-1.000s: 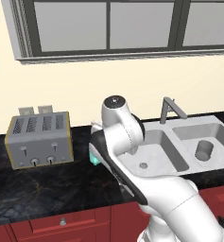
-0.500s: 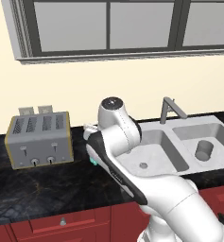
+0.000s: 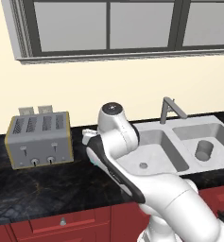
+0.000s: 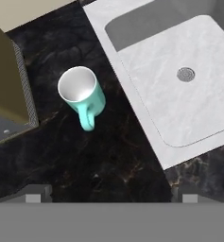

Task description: Move any existing items from the left basin to the right basin for drying. Then move the mug from the counter to the left basin of the sink for washing.

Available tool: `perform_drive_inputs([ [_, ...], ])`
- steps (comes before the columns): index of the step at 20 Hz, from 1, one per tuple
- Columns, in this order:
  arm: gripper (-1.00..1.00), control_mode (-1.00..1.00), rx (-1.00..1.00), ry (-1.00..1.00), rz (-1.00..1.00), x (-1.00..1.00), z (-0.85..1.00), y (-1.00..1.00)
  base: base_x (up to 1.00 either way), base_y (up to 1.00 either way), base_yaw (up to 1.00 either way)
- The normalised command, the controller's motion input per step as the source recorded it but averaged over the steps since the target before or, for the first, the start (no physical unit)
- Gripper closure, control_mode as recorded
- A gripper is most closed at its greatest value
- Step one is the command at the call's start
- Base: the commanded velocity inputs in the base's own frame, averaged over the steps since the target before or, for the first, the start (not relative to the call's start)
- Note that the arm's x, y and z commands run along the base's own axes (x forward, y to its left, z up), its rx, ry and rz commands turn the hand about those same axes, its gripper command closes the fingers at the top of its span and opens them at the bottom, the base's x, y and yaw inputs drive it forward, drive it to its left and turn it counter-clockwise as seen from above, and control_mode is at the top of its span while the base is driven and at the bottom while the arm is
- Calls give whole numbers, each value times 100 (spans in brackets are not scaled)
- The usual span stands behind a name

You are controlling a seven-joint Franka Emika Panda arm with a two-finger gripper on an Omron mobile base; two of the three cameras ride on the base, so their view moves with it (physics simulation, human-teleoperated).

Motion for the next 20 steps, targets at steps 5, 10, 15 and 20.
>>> perform_drive_inputs([
  [5,-100,-100,0,0,6,30,-14,1,0,0,0],
  [10,-100,-100,0,0,7,22,-14,4,0,0,0],
  [15,-100,-100,0,0,5,10,-24,12,0,0,0],
  [20,-100,-100,0,0,2,8,-28,16,0,0,0],
])
